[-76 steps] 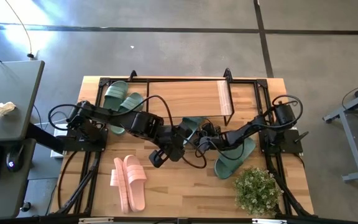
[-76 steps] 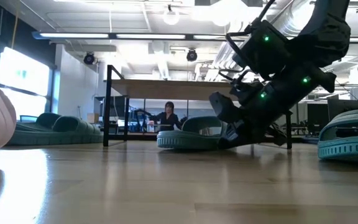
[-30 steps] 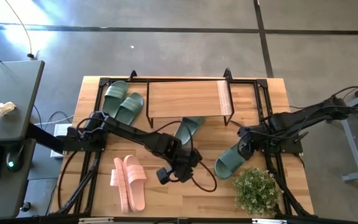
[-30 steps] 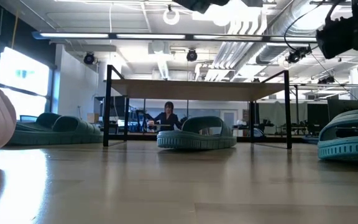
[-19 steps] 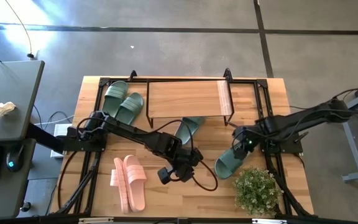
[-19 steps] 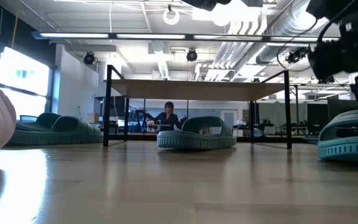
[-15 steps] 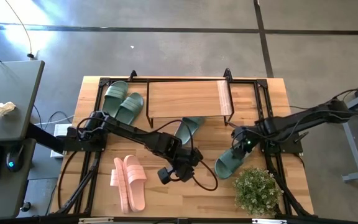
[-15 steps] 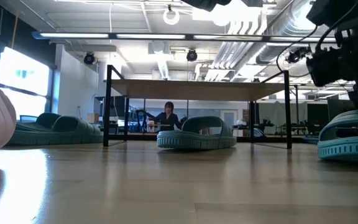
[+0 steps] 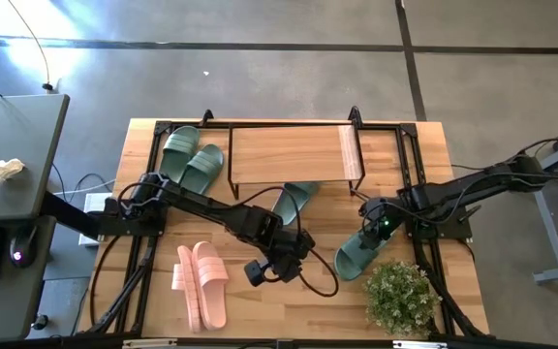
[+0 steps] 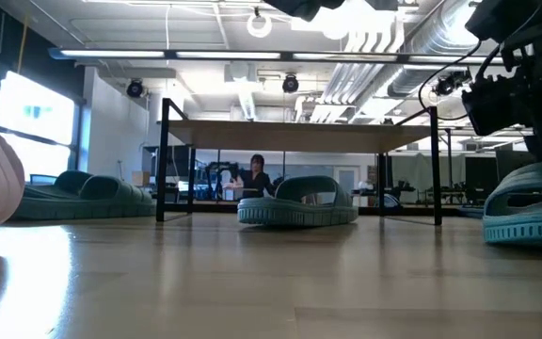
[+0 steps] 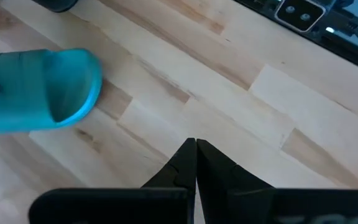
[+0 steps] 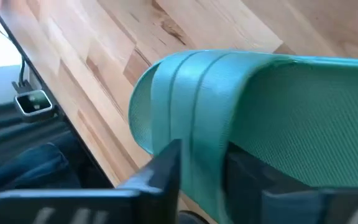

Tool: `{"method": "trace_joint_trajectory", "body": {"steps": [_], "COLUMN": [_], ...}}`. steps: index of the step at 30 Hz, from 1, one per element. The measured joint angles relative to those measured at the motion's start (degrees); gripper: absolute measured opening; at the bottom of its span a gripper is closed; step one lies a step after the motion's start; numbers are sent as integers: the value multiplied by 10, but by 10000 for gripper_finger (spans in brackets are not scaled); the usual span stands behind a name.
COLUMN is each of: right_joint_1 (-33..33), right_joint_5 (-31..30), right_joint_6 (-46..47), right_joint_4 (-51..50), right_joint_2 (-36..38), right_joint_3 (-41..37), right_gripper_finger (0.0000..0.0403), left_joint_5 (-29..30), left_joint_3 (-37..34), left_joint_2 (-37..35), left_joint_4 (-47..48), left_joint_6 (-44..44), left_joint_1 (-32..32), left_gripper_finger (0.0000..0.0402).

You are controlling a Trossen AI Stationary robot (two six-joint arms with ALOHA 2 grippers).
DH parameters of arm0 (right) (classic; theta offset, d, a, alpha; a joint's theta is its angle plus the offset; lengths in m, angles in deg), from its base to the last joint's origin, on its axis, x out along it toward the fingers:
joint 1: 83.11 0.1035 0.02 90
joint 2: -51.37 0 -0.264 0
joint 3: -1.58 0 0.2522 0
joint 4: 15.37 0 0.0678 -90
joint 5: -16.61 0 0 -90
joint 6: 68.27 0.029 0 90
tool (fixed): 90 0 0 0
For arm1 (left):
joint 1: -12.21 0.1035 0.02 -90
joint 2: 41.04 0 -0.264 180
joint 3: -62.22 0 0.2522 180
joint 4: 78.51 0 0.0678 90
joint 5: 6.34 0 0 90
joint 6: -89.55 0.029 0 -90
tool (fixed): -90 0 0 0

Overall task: Pick and place slides into the shelf
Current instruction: Put the green slide under the shelf

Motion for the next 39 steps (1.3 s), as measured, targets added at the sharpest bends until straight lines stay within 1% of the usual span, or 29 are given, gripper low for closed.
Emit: {"method": "trace_joint_trajectory", "body": {"steps": [3,5,10,16,22,24,27,29,31,32,35,39], "right_joint_1": [0,0,0,0,0,0,0,0,0,0,0,0], "right_joint_5": [-6,-6,-23,-63,-146,-168,-191,-200,-209,-213,-216,-197], "right_joint_6": [21,29,36,65,119,134,143,142,139,137,134,157], "right_joint_4": [0,3,31,118,116,115,105,83,65,51,6,-10], "right_joint_2": [0,0,0,3,19,23,26,30,28,28,27,29], "right_joint_3": [0,0,0,4,59,85,129,161,192,205,237,256], "right_gripper_finger": [26,8,4,2,1,1,1,1,0,0,0,0], "left_joint_5": [17,21,25,39,70,94,150,203,256,282,362,488], "left_joint_3": [0,1,1,1,0,0,0,1,-1,-1,-1,0], "left_joint_2": [-6,-9,-28,-55,-91,-104,-125,-132,-141,-145,-149,-153], "left_joint_4": [17,16,29,51,74,86,115,124,152,147,149,140], "left_joint_6": [-1,-1,-3,-14,-21,-23,-27,-28,-29,-29,-31,-30], "left_joint_1": [0,0,0,0,0,-2,-8,-16,-29,-35,-59,-94], "left_gripper_finger": [0,0,0,0,0,0,0,0,0,0,0,0]}}
